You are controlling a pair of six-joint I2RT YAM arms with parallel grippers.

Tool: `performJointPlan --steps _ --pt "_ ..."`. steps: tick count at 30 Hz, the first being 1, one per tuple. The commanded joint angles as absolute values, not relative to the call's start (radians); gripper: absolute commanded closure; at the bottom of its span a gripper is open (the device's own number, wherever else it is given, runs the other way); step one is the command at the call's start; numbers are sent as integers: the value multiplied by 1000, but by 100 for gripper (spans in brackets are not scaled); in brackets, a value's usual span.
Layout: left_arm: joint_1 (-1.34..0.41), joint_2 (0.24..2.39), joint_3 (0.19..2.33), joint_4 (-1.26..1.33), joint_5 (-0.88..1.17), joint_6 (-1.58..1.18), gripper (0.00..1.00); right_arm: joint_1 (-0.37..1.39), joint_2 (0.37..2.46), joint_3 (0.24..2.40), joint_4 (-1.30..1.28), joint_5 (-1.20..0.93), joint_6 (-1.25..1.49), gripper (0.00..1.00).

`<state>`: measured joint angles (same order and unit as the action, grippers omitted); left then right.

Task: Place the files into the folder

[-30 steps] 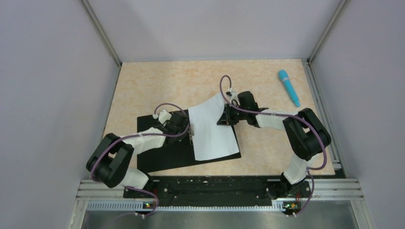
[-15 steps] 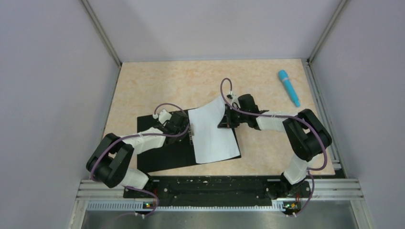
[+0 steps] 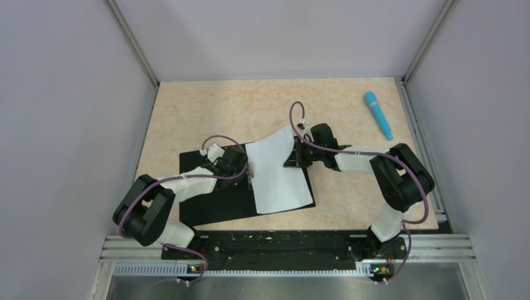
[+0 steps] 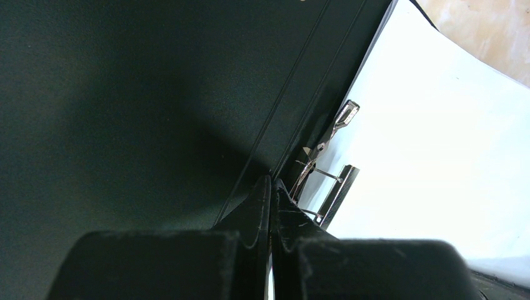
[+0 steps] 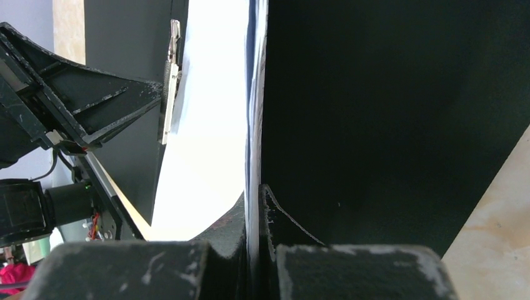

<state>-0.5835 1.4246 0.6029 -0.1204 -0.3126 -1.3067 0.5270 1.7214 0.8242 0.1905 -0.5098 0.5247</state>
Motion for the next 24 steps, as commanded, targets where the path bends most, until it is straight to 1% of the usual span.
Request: performJointPlan --steps 1,10,24 --pt "-588 1439 600 -124 -321 -1305 100 547 1678 815 241 -490 553 100" --pt "-589 1439 597 -122 -320 -1305 100 549 1650 789 252 -427 571 100" --pt "-588 1442 594 -114 -312 -1303 100 556 1675 813 269 -469 553 100"
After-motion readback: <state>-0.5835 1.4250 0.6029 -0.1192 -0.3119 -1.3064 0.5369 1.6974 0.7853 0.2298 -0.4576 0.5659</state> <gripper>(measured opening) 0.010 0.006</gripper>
